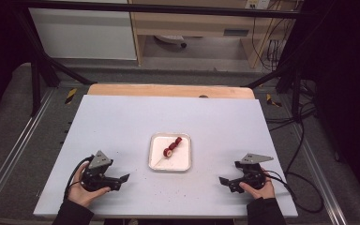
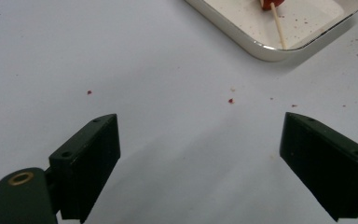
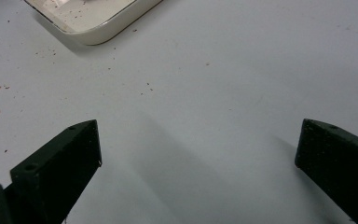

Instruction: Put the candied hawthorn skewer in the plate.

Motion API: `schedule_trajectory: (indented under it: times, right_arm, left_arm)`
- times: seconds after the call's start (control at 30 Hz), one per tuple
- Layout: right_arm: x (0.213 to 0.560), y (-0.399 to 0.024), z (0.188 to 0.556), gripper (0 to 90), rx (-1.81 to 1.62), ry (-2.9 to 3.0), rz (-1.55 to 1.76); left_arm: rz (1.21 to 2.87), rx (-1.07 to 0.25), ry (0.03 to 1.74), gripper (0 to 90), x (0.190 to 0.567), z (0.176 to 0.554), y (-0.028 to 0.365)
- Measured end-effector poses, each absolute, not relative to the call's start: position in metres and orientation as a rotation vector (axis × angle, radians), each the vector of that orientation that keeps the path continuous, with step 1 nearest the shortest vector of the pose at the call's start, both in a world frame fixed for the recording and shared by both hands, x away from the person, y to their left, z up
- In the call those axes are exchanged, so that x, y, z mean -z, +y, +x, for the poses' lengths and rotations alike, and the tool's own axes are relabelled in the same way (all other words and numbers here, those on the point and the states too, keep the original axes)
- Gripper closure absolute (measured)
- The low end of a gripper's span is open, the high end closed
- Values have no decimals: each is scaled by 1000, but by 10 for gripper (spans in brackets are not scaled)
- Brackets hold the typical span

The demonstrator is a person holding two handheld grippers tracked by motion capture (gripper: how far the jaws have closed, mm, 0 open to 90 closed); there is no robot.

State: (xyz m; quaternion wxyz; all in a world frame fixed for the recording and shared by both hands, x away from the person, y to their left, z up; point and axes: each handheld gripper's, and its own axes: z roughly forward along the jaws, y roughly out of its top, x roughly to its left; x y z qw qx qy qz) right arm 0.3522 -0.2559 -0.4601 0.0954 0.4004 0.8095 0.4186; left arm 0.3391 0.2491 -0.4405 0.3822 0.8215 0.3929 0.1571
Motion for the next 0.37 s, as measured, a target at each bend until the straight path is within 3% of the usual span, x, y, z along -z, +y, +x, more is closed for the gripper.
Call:
schedule_trajectory:
  times: [0.37]
  right_arm:
    - [459, -257, 351, 8, -1241, 2400, 1175]
  left_arm:
    - [2107, -395, 993, 121, 447, 334, 257]
